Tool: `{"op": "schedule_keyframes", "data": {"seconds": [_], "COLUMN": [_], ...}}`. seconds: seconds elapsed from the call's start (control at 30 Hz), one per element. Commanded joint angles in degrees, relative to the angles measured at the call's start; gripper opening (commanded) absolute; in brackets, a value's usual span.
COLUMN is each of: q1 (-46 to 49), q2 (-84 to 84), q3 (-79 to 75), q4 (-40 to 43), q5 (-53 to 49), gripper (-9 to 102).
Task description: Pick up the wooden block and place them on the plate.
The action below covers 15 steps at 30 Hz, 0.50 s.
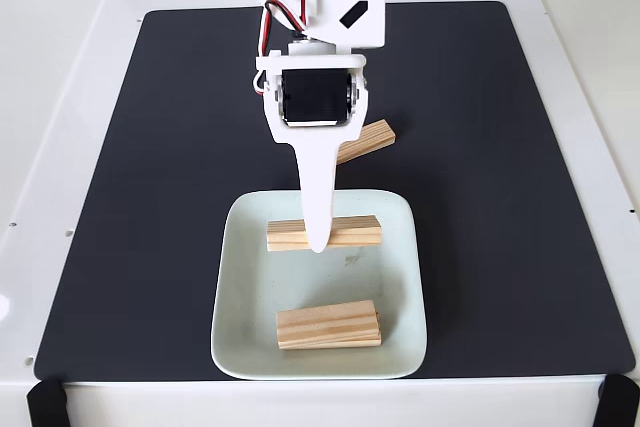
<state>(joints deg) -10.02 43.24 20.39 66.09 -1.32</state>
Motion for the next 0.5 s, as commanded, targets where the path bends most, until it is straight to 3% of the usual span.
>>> {"op": "schedule_keyframes", "data": {"seconds": [0.0, 0.47], "q1": [-0.44, -0.18], "q2": [0.18, -4.75], "q3": [-2.37, -3.43], "q4": [0.26, -0.53], "q5": [-0.70, -0.62], "gripper": [-1, -1]}}
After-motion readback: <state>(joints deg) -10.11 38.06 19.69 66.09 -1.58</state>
